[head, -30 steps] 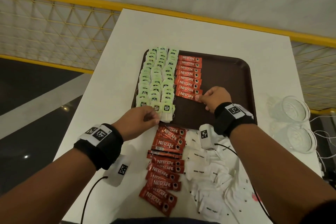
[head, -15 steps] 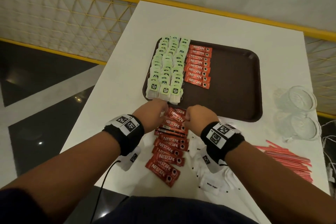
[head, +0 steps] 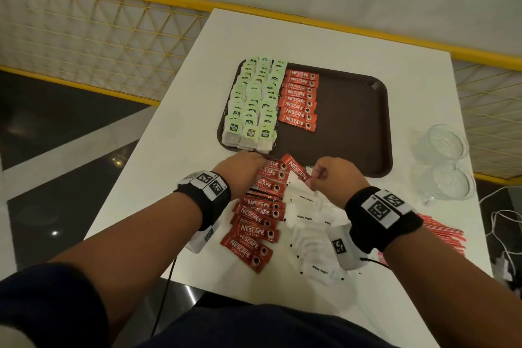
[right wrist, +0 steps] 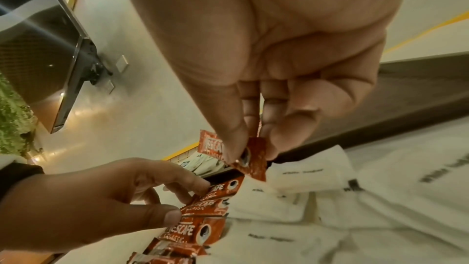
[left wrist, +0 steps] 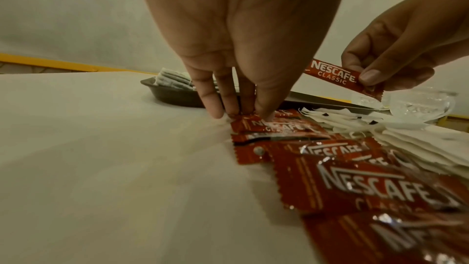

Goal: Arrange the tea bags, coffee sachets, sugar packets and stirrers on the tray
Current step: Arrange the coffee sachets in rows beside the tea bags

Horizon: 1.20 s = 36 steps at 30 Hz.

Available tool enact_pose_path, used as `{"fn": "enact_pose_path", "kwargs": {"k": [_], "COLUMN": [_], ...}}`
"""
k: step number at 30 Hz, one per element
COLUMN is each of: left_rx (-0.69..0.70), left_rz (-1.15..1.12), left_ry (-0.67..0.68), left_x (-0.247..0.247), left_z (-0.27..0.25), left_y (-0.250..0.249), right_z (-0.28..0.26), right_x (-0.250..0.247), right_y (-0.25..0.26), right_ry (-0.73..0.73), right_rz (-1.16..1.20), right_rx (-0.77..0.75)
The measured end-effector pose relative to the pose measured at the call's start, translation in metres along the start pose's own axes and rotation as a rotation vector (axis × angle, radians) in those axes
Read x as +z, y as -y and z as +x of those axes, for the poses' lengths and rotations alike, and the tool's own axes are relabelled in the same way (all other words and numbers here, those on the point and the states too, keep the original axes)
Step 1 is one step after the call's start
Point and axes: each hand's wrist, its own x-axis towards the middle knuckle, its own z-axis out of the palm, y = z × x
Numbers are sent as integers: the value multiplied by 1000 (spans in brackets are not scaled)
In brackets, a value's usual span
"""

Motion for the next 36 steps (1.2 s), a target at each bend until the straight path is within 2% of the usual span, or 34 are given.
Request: {"fn": "enact_pose_path", "kwargs": {"k": [6, 10, 20, 30, 36], "left_rx": [-67, -103, -185, -136, -157], "left_rz": [145, 109, 82, 125, 40], "left_ry": [14, -1, 75, 182, 224], "left_x": [7, 5, -2, -9, -9], "left_z": [2, 2, 6, 16, 17], "left_y": [2, 0, -2, -4, -3], "right_z": [-10, -12, -4, 19, 31], "right_x": [0, -5, -3, -12, -13], "right_y": [-9, -7, -13, -18, -15], "right_ry": [-16, 2, -60, -53, -38], "right_rz": [57, 185, 275, 489, 529], "right_rx": [51, 107, 60, 124, 148]}}
